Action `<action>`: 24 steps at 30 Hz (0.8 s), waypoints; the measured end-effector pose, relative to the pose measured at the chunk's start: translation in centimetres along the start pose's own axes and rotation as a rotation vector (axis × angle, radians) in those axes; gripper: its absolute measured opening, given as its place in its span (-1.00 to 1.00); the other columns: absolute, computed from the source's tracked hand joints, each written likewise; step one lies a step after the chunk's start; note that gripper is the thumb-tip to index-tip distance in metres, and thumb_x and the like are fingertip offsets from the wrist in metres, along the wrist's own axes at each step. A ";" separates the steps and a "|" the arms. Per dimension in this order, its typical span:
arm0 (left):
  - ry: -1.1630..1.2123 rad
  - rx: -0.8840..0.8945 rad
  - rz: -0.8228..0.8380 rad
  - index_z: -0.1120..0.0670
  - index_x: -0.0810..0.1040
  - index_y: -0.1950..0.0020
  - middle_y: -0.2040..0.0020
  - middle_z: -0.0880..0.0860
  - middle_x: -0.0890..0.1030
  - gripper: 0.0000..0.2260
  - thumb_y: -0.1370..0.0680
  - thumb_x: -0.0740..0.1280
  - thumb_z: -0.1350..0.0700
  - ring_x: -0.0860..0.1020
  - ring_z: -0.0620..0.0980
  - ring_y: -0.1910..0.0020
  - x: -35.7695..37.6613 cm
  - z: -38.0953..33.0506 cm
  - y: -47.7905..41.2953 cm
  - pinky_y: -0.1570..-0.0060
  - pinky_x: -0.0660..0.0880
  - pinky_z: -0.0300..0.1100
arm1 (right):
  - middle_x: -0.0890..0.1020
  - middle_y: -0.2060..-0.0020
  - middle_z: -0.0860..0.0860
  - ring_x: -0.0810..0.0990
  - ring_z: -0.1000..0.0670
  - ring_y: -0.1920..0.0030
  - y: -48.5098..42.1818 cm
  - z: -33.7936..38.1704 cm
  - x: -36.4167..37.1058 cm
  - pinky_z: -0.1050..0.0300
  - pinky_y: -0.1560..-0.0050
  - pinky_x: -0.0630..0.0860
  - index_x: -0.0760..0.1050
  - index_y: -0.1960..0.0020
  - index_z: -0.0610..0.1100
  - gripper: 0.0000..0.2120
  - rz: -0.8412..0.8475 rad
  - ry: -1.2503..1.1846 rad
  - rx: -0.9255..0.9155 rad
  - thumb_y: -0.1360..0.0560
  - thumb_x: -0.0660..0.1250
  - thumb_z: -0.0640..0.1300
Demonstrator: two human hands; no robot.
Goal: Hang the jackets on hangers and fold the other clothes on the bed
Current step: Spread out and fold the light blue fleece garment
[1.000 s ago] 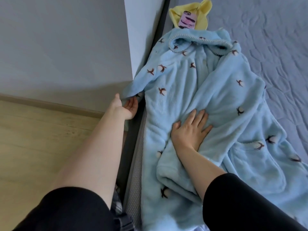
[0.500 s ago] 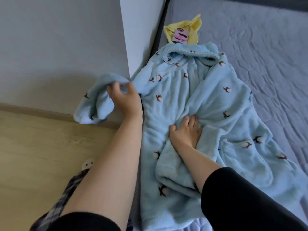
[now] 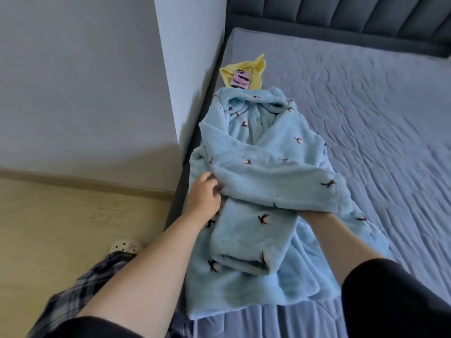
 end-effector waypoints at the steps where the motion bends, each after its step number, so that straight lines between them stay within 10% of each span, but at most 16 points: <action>1: 0.113 -0.153 -0.024 0.08 0.56 0.01 -0.17 0.02 0.54 -0.85 -0.51 0.23 0.24 0.54 0.00 -0.03 -0.2 -0.3 0.0 0.08 0.45 -0.21 | 0.37 -0.28 -0.05 0.35 -0.02 -0.27 -0.6 -0.4 0.6 0.10 -0.39 0.26 0.27 -0.34 -0.06 -0.58 0.016 0.074 -0.019 -0.56 0.30 -0.02; 6: 1.276 -0.934 0.107 0.23 0.48 -0.19 0.11 0.18 0.57 -0.79 -0.62 0.16 0.20 0.55 0.32 0.16 1.1 -2.8 1.1 0.25 0.57 -0.08 | 0.38 0.08 0.02 0.39 0.10 -0.02 -1.0 -1.8 2.1 0.30 -0.12 0.39 0.30 -0.26 -0.15 -0.72 -0.047 0.287 -0.157 -0.62 0.18 -0.02; 11: 1.669 -0.949 0.199 0.21 0.49 -0.21 -0.08 0.20 0.58 -0.74 -0.60 0.26 0.08 0.58 0.12 -0.01 0.3 -3.3 1.7 -0.05 0.52 -0.04 | 0.35 -0.33 -0.09 0.33 -0.09 -0.32 1.4 -1.6 1.2 0.22 -0.36 0.19 0.18 -0.44 -0.23 -0.61 0.161 -0.170 -0.076 -0.63 0.12 -0.26; 15: 1.835 -0.917 0.175 0.19 0.51 -0.22 -0.11 0.16 0.59 -0.75 -0.59 0.28 0.12 0.57 0.10 -0.05 0.1 -4.8 2.1 -0.19 0.48 -0.07 | 0.63 -0.09 -0.15 0.62 -0.08 -0.11 2.9 -0.3 -1.4 0.15 0.01 0.56 0.33 -0.37 -0.26 -0.62 0.223 -0.905 0.108 -0.66 0.01 -0.08; 19: 1.676 -0.921 0.204 0.18 0.51 -0.21 -0.11 0.15 0.60 -0.75 -0.59 0.28 0.10 0.56 0.10 -0.09 0.3 -6.9 2.8 -0.11 0.51 -0.06 | 0.55 -0.25 -0.20 0.51 -0.23 -0.27 3.7 0.6 -3.6 -0.21 -0.14 0.46 0.41 -0.34 -0.16 -0.20 0.503 -1.064 0.127 -0.47 -0.04 0.45; 24: 1.678 -0.828 0.226 0.25 0.51 -0.15 -0.04 0.22 0.62 -0.79 -0.60 0.16 0.22 0.56 0.16 -0.08 -0.3 -10.4 3.3 -0.14 0.51 -0.02 | 0.62 -0.13 -0.16 0.62 -0.12 -0.11 5.4 2.3 -4.4 0.00 -0.07 0.58 0.45 -0.29 -0.21 -0.56 0.632 -0.493 -0.043 -0.43 0.41 -0.17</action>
Point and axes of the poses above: each hand's wrist, its own y-axis away from the middle knuckle, its own x-axis out of the palm, z = x × y, the point moved 3 cm from there along -y, towards the middle knuckle
